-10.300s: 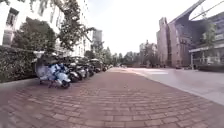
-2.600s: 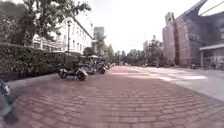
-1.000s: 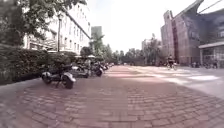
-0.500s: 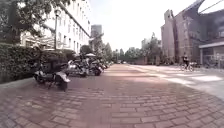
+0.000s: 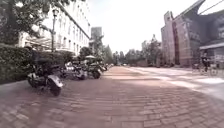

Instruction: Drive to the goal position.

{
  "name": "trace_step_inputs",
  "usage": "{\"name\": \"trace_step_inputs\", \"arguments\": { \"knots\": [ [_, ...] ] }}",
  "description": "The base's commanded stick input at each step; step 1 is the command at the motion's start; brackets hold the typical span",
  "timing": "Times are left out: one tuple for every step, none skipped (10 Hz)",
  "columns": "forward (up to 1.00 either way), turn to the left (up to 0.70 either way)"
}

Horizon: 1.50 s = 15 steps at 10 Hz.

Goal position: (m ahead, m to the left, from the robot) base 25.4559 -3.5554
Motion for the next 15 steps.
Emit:
{"name": "trace_step_inputs", "arguments": {
  "knots": [
    [0.7,0.0],
    [0.7,0.0],
    [0.7,0.0],
    [0.7,0.0],
    [0.7,0.0],
    [0.7,0.0],
    [0.7,0.0],
    [0.7,0.0],
    [0.7,0.0],
    [0.7,0.0],
    [0.7,0.0],
    [0.7,0.0],
    [0.7,0.0],
    [0.7,0.0],
    [0.7,0.0]
  ]
}}
